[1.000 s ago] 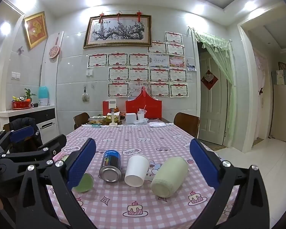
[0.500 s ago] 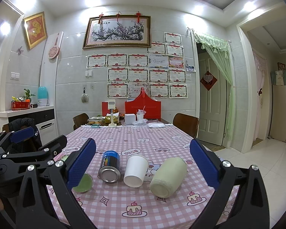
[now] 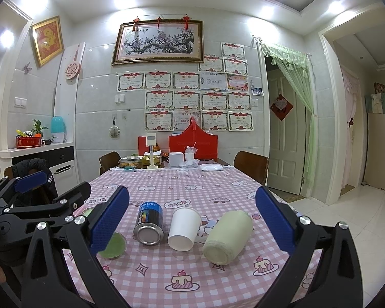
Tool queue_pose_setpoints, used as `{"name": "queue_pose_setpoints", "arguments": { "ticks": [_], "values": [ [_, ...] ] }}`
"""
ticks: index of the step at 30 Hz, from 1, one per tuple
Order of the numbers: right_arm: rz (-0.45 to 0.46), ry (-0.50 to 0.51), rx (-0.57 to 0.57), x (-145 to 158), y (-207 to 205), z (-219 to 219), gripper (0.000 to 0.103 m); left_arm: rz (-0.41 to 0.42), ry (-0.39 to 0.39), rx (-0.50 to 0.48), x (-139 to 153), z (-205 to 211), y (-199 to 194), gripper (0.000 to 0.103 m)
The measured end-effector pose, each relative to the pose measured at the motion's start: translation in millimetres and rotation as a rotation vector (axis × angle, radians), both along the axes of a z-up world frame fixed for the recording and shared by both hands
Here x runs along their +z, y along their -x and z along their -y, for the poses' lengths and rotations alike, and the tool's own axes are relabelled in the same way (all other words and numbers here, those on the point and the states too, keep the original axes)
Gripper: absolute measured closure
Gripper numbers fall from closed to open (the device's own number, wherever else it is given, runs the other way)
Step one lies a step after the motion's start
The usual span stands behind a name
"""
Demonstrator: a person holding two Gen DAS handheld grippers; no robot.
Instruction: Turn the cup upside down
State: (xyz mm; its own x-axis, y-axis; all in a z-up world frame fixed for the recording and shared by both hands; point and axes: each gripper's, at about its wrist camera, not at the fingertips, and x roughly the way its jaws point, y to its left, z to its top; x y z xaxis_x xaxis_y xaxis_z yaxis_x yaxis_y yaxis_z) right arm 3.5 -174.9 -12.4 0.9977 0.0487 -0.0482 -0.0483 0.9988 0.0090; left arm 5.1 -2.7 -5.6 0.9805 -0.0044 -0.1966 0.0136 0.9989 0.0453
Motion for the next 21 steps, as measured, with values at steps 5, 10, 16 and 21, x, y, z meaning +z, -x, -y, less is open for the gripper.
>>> {"name": "queue_pose_setpoints", "arguments": {
  "ticks": [5, 10, 16, 21],
  "values": [
    [-0.003, -0.001, 0.000, 0.1, 0.7, 0.1, 0.008, -0.001, 0.002, -0.001, -0.3, -1.1, 0.4, 0.012],
    [-0.007, -0.002, 0.001, 0.4, 0.5, 0.8, 0.008, -0.002, 0.002, 0.000, -1.3, -1.3, 0.0, 0.012],
    [-0.007, -0.002, 0.002, -0.9, -0.3, 0.4, 0.008, -0.002, 0.002, 0.000, -1.7, -2.2, 0.2, 0.012],
    [-0.012, 0.000, 0.002, -2.6, -0.9, -0.6, 0.008, -0.003, -0.003, 0.005, -3.2, -3.5, -0.1, 0.012]
  ]
}}
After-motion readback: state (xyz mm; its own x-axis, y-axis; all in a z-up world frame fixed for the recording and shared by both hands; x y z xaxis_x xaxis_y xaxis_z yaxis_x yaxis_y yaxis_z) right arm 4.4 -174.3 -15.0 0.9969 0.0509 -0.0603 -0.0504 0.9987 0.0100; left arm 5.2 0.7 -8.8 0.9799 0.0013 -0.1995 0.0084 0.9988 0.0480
